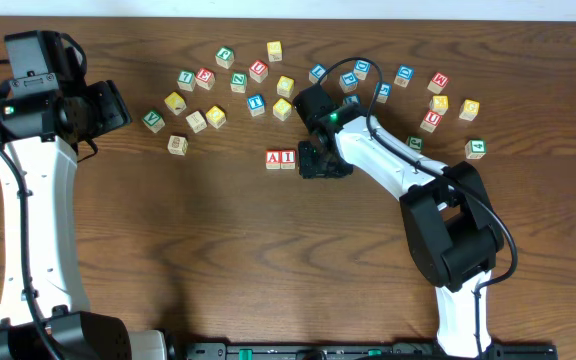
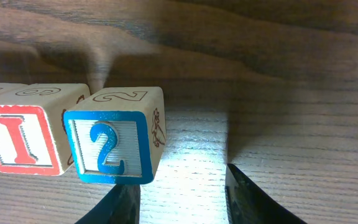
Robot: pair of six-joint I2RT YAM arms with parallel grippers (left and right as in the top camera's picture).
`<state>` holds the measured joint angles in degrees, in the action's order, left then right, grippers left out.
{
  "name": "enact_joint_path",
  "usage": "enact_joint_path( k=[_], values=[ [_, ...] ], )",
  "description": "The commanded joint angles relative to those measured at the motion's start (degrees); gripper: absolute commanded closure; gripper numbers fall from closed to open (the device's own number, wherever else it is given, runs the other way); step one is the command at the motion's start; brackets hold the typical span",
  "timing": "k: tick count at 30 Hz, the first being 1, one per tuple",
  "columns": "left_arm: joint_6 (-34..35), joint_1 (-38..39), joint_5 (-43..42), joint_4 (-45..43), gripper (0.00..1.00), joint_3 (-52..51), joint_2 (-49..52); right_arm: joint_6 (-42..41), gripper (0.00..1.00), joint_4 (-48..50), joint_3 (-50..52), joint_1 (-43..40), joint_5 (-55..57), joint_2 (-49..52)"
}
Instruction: Spell out AI2
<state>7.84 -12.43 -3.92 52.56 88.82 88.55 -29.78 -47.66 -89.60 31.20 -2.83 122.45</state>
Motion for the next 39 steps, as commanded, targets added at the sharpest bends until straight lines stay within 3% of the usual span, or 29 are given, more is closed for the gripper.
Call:
enact_joint_path(
  k=[1, 17, 39],
  values=[
    [-0.31, 0.00, 0.48, 0.33, 0.32, 0.50, 0.20, -1.01, 0.61, 0.11, 0.02, 0.39, 0.79, 0.50],
    [-0.28, 0.00, 0.48, 0.28, 0.31, 0.50, 0.20, 0.02, 0.61, -4.42, 0.04, -0.96, 1.31, 0.46],
    [-0.28, 0.00, 0.48, 0.31, 0.31, 0.50, 0.20, -0.42, 0.62, 2.34, 0.15, -2.93, 4.20, 0.50]
  ],
)
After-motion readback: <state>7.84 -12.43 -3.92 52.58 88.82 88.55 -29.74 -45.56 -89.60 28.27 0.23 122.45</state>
